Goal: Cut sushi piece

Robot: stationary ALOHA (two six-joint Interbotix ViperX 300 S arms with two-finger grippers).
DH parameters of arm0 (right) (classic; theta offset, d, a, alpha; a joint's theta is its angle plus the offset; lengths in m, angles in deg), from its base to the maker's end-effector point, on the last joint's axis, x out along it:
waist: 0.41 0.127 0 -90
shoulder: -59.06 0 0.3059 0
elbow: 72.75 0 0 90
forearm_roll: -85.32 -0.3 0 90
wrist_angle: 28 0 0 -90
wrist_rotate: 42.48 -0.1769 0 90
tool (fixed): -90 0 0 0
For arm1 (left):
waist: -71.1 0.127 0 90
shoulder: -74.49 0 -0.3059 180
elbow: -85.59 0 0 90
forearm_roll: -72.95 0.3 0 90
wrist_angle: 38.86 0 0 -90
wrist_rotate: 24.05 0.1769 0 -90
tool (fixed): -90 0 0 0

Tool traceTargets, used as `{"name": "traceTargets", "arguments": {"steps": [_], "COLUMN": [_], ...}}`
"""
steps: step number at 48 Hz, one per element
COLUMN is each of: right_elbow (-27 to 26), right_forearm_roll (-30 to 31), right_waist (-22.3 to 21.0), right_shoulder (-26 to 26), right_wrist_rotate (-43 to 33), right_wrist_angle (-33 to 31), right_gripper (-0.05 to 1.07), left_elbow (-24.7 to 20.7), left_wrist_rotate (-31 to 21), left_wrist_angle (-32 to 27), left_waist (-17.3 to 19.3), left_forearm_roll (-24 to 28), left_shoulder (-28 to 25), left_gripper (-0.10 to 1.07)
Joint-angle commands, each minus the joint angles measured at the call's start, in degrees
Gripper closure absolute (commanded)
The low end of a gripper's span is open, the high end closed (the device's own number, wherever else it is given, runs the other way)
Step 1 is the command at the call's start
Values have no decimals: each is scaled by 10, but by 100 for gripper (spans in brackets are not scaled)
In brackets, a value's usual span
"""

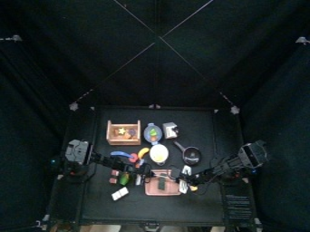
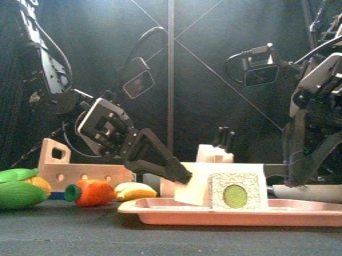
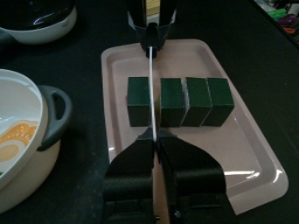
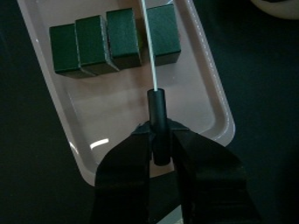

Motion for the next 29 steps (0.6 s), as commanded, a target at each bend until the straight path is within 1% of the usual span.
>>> {"name": "traceTargets", "arguments": {"steps": [1, 15, 29], "right_elbow": [-1, 4, 2], "right_forearm_roll": [-3, -7, -2], "right_waist": [1, 3, -2], "right_shoulder": [-13, -40, -65], "right_wrist_rotate": [-1, 1, 3], "right_wrist_angle": [-3, -17, -39], "right_gripper": [53, 52, 53], "left_elbow": [-14, -31, -31], "left_wrist_rotate": [0, 1, 1], "left_wrist_angle": [2, 2, 2], "left_waist": [3, 4, 13], "left_forearm_roll": [-1, 1, 2], "left_shoulder": [4, 4, 11], "left_gripper": [60, 60, 60]}}
